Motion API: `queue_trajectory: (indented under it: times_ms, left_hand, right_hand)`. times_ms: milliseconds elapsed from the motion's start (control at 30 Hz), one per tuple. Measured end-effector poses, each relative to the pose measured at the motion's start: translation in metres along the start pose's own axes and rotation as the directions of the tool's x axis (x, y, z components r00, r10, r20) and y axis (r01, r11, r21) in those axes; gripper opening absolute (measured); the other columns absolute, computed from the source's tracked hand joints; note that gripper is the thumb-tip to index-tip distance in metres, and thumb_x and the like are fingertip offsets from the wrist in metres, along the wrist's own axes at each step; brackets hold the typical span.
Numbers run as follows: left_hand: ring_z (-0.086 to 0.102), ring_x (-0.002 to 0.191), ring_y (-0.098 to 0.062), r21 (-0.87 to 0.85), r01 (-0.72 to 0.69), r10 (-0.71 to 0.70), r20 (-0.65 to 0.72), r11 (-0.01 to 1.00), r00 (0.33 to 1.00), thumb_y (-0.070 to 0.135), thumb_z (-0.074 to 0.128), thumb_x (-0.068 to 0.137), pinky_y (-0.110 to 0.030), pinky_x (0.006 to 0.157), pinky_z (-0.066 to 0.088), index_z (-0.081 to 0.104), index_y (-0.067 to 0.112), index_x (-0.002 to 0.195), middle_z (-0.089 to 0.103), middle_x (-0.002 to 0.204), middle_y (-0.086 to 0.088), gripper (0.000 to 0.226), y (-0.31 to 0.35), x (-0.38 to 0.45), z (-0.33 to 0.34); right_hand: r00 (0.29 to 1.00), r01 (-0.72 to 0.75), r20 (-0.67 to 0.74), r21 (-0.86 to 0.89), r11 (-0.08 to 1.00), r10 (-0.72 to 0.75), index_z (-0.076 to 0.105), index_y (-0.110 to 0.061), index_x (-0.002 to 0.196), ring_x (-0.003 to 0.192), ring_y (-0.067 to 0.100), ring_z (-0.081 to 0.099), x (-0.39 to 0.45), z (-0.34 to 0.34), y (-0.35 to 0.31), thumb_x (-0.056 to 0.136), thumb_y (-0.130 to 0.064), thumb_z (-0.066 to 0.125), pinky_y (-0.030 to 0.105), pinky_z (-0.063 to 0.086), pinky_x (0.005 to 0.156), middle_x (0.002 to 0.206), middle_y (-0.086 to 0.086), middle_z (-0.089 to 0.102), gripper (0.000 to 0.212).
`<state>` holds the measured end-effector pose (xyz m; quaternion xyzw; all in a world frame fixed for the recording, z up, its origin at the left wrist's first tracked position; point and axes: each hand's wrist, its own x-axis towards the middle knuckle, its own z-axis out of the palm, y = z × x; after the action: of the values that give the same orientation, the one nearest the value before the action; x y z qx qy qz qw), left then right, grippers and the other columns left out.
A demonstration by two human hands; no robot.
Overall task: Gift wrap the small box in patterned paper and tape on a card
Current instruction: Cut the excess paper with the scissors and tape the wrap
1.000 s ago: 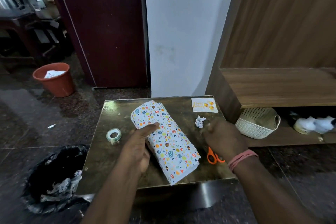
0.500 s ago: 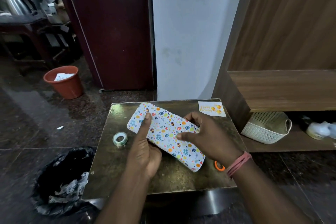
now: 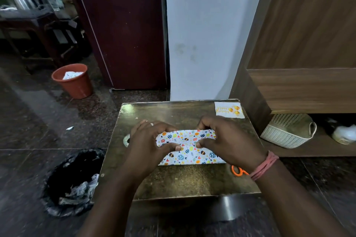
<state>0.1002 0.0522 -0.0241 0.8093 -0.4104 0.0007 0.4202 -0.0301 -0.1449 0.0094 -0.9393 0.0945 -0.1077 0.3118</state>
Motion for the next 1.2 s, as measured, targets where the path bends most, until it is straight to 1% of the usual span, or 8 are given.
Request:
queue_trajectory:
  times_ms: [133,300,467,600,800,967,1133,1200]
  left_hand:
    - [0.063,0.099,-0.007,-0.010,-0.066,0.066,-0.039,0.998,0.997,0.048,0.085,0.068,-0.053,0.090,0.049,0.075,0.036,0.089,0.066,0.100,0.023,0.026,-0.003,0.002,0.000]
    - [0.053,0.094,-0.006,0.160,-0.137,0.144,-0.035,0.978,0.989,0.034,0.088,0.071,-0.040,0.086,0.044,0.072,0.032,0.081,0.065,0.096,0.020,0.020,0.008,-0.002,0.007]
    - [0.058,0.092,-0.002,0.102,-0.045,0.043,0.026,0.994,0.999,0.041,0.092,0.071,-0.023,0.078,0.045,0.073,0.031,0.071,0.067,0.086,0.022,0.021,0.009,-0.005,-0.001]
    - [0.063,0.090,0.000,0.087,-0.059,0.053,0.075,0.994,0.996,0.043,0.090,0.074,-0.034,0.076,0.053,0.078,0.037,0.073,0.068,0.086,0.024,0.013,0.012,-0.009,-0.006]
    - [0.060,0.086,-0.001,0.171,-0.137,0.121,0.097,0.976,0.988,0.052,0.078,0.081,-0.036,0.070,0.052,0.081,0.039,0.086,0.065,0.086,0.023,0.014,0.011,-0.015,-0.010]
    - [0.063,0.078,0.002,0.185,-0.103,0.093,0.060,0.977,0.994,0.053,0.071,0.083,-0.034,0.066,0.053,0.080,0.042,0.084,0.072,0.082,0.023,0.014,0.022,-0.015,-0.014]
    - [0.053,0.077,0.000,0.227,-0.108,0.090,0.091,0.968,0.992,0.044,0.074,0.090,-0.030,0.065,0.043,0.077,0.036,0.085,0.063,0.077,0.017,0.010,0.016,-0.013,-0.009]
    - [0.050,0.077,0.003,0.218,-0.104,0.086,0.091,0.970,0.992,0.040,0.072,0.092,-0.023,0.065,0.037,0.075,0.033,0.086,0.062,0.080,0.016,0.010,0.014,-0.011,-0.006]
  right_hand:
    - [0.984,0.171,-0.040,-0.092,0.981,-0.175,0.053,-0.034,0.083,0.091,0.011,0.053,-0.003,0.000,0.001,0.077,-0.024,0.084,0.040,0.047,0.081,0.093,-0.014,0.061,0.034]
    - [0.973,0.217,-0.016,-0.264,0.940,-0.230,0.051,-0.030,0.087,0.085,0.013,0.049,-0.004,0.002,-0.002,0.076,-0.018,0.083,0.039,0.046,0.076,0.090,-0.015,0.054,0.036]
    - [0.986,0.160,-0.007,-0.216,0.963,-0.165,0.067,-0.028,0.082,0.084,0.007,0.057,-0.004,0.003,-0.001,0.075,-0.031,0.086,0.038,0.051,0.073,0.085,-0.016,0.061,0.020]
    - [0.994,0.109,0.035,-0.159,0.981,-0.105,0.071,-0.026,0.069,0.079,0.003,0.059,-0.004,-0.001,0.000,0.075,-0.032,0.087,0.038,0.053,0.069,0.077,-0.015,0.062,0.018]
    - [0.988,0.143,0.090,-0.189,0.972,-0.128,0.075,-0.027,0.085,0.081,0.004,0.057,-0.010,-0.006,-0.004,0.081,-0.028,0.082,0.030,0.048,0.072,0.082,-0.015,0.062,0.008]
    - [0.997,0.059,0.054,-0.209,0.976,-0.048,0.076,-0.026,0.076,0.071,-0.011,0.061,-0.012,-0.010,-0.007,0.084,-0.012,0.074,0.006,0.037,0.061,0.071,-0.024,0.067,0.016]
    - [0.998,-0.010,0.056,-0.229,0.973,0.024,0.070,-0.022,0.077,0.069,-0.008,0.057,-0.011,-0.003,-0.009,0.087,-0.019,0.074,0.026,0.047,0.065,0.076,-0.017,0.069,0.012]
    - [0.995,-0.055,0.066,-0.203,0.978,0.069,0.064,-0.021,0.077,0.068,-0.012,0.055,-0.010,-0.001,-0.005,0.092,-0.017,0.069,0.026,0.046,0.066,0.075,-0.017,0.062,0.016]
